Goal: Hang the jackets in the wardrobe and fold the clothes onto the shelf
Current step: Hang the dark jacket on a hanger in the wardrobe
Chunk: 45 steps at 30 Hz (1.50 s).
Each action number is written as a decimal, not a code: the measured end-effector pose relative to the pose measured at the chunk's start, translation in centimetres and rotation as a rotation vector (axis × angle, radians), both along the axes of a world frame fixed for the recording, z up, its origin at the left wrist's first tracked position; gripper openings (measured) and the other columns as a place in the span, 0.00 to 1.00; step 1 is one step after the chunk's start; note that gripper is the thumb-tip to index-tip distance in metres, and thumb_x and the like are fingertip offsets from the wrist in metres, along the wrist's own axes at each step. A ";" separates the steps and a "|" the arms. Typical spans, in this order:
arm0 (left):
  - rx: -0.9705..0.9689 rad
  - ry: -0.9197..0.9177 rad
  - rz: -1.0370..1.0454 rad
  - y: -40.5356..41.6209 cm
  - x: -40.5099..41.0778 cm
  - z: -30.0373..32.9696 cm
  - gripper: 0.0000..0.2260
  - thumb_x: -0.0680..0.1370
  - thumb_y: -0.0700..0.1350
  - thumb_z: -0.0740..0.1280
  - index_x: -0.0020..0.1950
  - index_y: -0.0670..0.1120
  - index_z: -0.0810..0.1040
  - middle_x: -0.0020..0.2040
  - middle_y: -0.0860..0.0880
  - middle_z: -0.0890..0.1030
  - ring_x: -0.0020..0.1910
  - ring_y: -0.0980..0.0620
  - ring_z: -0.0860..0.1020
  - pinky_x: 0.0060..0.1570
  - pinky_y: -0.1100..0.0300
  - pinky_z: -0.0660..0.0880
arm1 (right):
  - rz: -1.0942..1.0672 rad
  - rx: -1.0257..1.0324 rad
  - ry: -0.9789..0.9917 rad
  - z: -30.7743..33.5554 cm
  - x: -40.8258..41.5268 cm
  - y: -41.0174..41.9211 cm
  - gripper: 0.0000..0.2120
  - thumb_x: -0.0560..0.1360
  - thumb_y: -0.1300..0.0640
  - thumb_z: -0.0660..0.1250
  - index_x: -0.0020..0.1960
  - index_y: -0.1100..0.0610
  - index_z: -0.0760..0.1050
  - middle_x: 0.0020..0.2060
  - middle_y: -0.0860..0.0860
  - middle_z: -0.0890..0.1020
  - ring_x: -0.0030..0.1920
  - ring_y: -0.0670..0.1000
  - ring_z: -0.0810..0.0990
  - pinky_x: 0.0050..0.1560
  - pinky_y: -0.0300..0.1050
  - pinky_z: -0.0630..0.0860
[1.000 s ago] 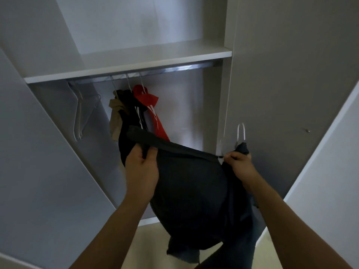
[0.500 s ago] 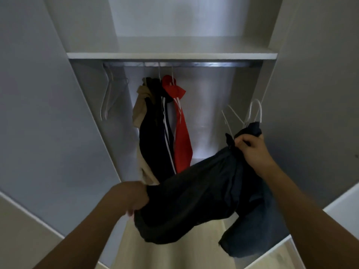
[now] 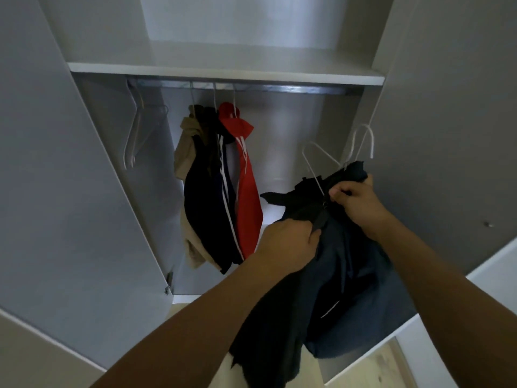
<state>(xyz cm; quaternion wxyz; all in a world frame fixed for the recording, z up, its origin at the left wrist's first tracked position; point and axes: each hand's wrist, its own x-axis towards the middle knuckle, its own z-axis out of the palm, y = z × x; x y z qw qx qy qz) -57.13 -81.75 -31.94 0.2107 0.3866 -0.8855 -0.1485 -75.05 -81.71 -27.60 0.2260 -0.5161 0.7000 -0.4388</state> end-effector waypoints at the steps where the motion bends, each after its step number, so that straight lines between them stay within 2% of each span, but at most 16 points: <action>1: -0.050 -0.023 -0.015 0.4 0.6 0.1 0.18 0.83 0.51 0.58 0.35 0.46 0.67 0.33 0.49 0.74 0.31 0.53 0.69 0.35 0.58 0.64 | 0.010 0.026 -0.019 -0.4 -0.1 -0.2 0.13 0.79 0.60 0.66 0.36 0.54 0.77 0.60 0.51 0.60 0.55 0.50 0.70 0.62 0.38 0.65; 4: -0.128 -0.190 -0.007 1.1 3.1 0.6 0.19 0.83 0.53 0.55 0.38 0.44 0.71 0.38 0.47 0.77 0.35 0.52 0.71 0.37 0.58 0.64 | 0.081 0.085 0.020 -1.4 0.9 -0.5 0.12 0.78 0.60 0.67 0.36 0.52 0.77 0.58 0.51 0.61 0.54 0.50 0.71 0.65 0.40 0.65; 6: -0.172 -0.264 -0.019 1.6 4.8 1.0 0.19 0.83 0.54 0.54 0.41 0.44 0.75 0.39 0.47 0.78 0.35 0.53 0.70 0.38 0.59 0.63 | 0.135 0.094 0.081 -2.0 2.0 -0.6 0.13 0.78 0.60 0.67 0.35 0.51 0.77 0.57 0.51 0.61 0.54 0.49 0.69 0.61 0.33 0.63; 9: -0.103 -0.203 -0.135 3.0 6.9 1.3 0.20 0.83 0.53 0.56 0.36 0.44 0.71 0.33 0.49 0.75 0.30 0.56 0.66 0.36 0.61 0.61 | 0.212 0.093 0.127 -2.3 3.5 -0.7 0.14 0.79 0.59 0.66 0.35 0.50 0.76 0.60 0.52 0.63 0.52 0.46 0.70 0.59 0.32 0.62; 11: 0.342 -0.103 -0.240 3.0 8.6 1.6 0.20 0.82 0.55 0.59 0.35 0.44 0.72 0.32 0.50 0.74 0.29 0.57 0.70 0.36 0.64 0.65 | 0.241 0.051 0.118 -1.9 3.9 -0.3 0.17 0.79 0.57 0.64 0.33 0.45 0.76 0.58 0.53 0.67 0.48 0.45 0.72 0.56 0.36 0.67; 14: 1.051 0.100 -0.158 -0.4 11.4 2.4 0.25 0.74 0.68 0.61 0.47 0.47 0.82 0.44 0.49 0.84 0.43 0.53 0.82 0.45 0.60 0.78 | 0.258 -0.059 0.081 -0.3 4.5 1.0 0.21 0.80 0.56 0.62 0.30 0.40 0.76 0.51 0.47 0.68 0.45 0.36 0.71 0.48 0.29 0.66; 18: 1.370 0.425 0.340 -7.1 11.0 1.1 0.40 0.67 0.75 0.64 0.60 0.41 0.76 0.53 0.39 0.83 0.49 0.39 0.83 0.41 0.50 0.81 | 0.358 -0.118 0.147 1.4 6.2 2.5 0.20 0.80 0.60 0.63 0.32 0.43 0.72 0.46 0.54 0.72 0.42 0.41 0.72 0.46 0.30 0.66; 21: 1.393 0.472 0.629 -9.5 8.8 -1.4 0.34 0.71 0.63 0.71 0.66 0.41 0.70 0.54 0.38 0.78 0.47 0.38 0.80 0.33 0.50 0.80 | 0.404 -0.154 0.237 1.9 7.6 3.3 0.17 0.78 0.60 0.64 0.34 0.44 0.72 0.46 0.56 0.72 0.48 0.38 0.69 0.48 0.23 0.63; 25: 1.509 0.714 0.749 -10.8 6.9 -3.8 0.10 0.79 0.42 0.62 0.58 0.38 0.74 0.43 0.40 0.78 0.37 0.44 0.78 0.26 0.55 0.78 | 0.412 -0.191 0.266 2.3 7.2 4.0 0.18 0.78 0.58 0.65 0.33 0.41 0.70 0.45 0.54 0.71 0.47 0.43 0.70 0.49 0.25 0.65; 28: 1.453 1.120 0.790 -12.8 6.7 -2.3 0.08 0.81 0.37 0.57 0.43 0.39 0.72 0.39 0.43 0.74 0.35 0.47 0.74 0.22 0.59 0.75 | 0.395 -0.126 0.319 2.1 5.5 4.8 0.17 0.78 0.57 0.65 0.34 0.41 0.70 0.47 0.50 0.69 0.48 0.46 0.71 0.48 0.32 0.68; 30: 1.352 1.268 0.722 -14.5 6.7 0.2 0.11 0.82 0.39 0.56 0.42 0.41 0.72 0.40 0.43 0.76 0.36 0.46 0.74 0.30 0.55 0.78 | 0.412 -0.055 0.356 1.5 4.5 5.6 0.17 0.78 0.58 0.65 0.34 0.42 0.71 0.45 0.48 0.70 0.46 0.44 0.72 0.46 0.31 0.68; 32: 1.294 1.299 0.619 -15.7 6.7 2.9 0.11 0.83 0.42 0.57 0.44 0.43 0.74 0.44 0.44 0.78 0.39 0.46 0.76 0.46 0.51 0.77 | 0.431 -0.001 0.342 0.7 4.4 6.2 0.16 0.78 0.59 0.65 0.34 0.44 0.73 0.42 0.46 0.71 0.43 0.43 0.73 0.43 0.31 0.68; 35: 1.241 1.176 0.482 -15.7 6.5 5.7 0.10 0.83 0.47 0.59 0.48 0.45 0.76 0.47 0.45 0.80 0.45 0.46 0.77 0.55 0.47 0.72 | 0.486 0.003 0.210 0.0 4.9 6.5 0.18 0.78 0.60 0.65 0.33 0.44 0.74 0.35 0.45 0.71 0.34 0.41 0.72 0.37 0.32 0.67; 40: 1.087 1.350 0.172 -15.6 6.4 6.9 0.13 0.84 0.43 0.56 0.67 0.46 0.73 0.65 0.42 0.77 0.62 0.41 0.76 0.63 0.44 0.72 | 0.564 0.024 0.207 0.0 5.3 6.3 0.20 0.78 0.57 0.65 0.34 0.35 0.75 0.36 0.40 0.71 0.38 0.40 0.73 0.42 0.33 0.67; 43: 0.860 1.349 0.093 -15.6 6.2 8.7 0.13 0.83 0.40 0.58 0.66 0.48 0.73 0.62 0.45 0.79 0.60 0.44 0.78 0.63 0.46 0.74 | 0.537 0.045 0.186 0.0 4.6 6.6 0.15 0.78 0.53 0.65 0.35 0.39 0.75 0.38 0.40 0.73 0.42 0.43 0.75 0.48 0.39 0.70; 45: 0.784 1.352 0.072 -15.8 6.6 9.7 0.11 0.83 0.39 0.60 0.62 0.50 0.75 0.58 0.47 0.81 0.56 0.46 0.80 0.61 0.47 0.76 | 0.522 0.002 0.124 0.0 4.0 7.0 0.13 0.79 0.53 0.64 0.36 0.45 0.76 0.36 0.40 0.74 0.40 0.42 0.74 0.46 0.36 0.70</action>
